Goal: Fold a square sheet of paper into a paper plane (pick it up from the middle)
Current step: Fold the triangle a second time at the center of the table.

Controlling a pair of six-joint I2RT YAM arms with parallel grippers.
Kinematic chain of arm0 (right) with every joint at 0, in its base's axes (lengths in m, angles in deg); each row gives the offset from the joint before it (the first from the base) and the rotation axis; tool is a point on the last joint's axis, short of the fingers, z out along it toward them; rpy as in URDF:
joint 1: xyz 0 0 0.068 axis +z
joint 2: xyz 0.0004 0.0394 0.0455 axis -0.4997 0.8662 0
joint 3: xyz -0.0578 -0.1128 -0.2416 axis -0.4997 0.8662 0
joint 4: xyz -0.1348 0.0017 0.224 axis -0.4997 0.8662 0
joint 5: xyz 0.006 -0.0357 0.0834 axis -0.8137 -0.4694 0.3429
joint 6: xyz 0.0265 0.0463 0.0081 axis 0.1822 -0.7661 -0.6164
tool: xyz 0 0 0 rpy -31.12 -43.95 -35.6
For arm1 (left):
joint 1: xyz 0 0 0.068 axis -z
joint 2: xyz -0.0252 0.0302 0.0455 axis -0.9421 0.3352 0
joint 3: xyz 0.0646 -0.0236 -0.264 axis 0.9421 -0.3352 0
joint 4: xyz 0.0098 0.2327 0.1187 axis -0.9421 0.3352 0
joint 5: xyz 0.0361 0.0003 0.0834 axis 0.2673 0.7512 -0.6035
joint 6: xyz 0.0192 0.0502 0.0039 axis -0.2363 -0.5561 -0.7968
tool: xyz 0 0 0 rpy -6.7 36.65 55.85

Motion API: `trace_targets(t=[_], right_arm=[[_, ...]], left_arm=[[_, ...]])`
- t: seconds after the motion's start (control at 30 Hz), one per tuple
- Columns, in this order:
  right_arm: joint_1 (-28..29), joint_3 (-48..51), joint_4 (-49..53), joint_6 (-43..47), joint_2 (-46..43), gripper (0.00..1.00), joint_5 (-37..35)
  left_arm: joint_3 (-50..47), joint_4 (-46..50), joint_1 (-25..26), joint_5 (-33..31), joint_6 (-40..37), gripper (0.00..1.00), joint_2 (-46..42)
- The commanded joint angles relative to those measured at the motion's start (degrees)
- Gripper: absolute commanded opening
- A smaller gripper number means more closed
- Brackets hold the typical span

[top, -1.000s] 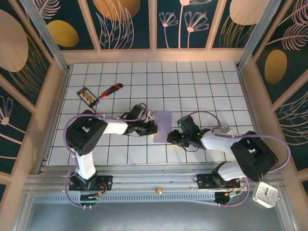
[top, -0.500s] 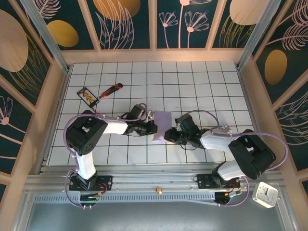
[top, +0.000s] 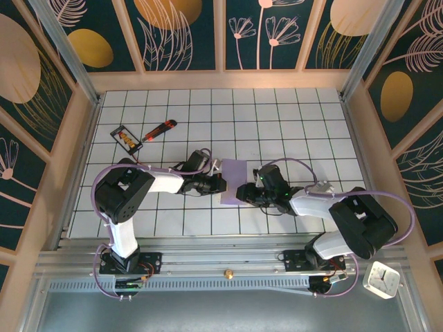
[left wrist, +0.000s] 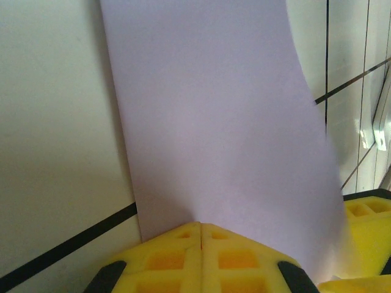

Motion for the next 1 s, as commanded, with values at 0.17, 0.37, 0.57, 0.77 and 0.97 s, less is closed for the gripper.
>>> trace_targets(t=[0.17,0.37,0.57,0.77,0.97], right_arm=[[-3.0,0.0,-4.6,0.6,1.0,0.45,3.0],[-5.3,-2.0,-2.8,-0.2,3.0,0.43,3.1],[-5.9,-5.7,-2.1,-2.2,7.7,0.29,3.8],[-7.3,-7.8,0.5,-4.0,10.0,0.16,2.5],[-7.6,-8.3,1.7,-8.7,9.5,0.05,2.6]], left_arm=[[-0.8,5.9,0.4,-0.5,-1.6,0.00,1.7],[-0.4,6.6,0.4,-0.5,-2.1,0.00,1.8],[0.5,7.6,0.3,-0.8,-2.9,0.00,2.0],[2.1,8.7,0.4,-1.0,-3.8,0.00,1.8],[3.8,9.1,0.4,-2.5,-6.8,0.24,-1.2]])
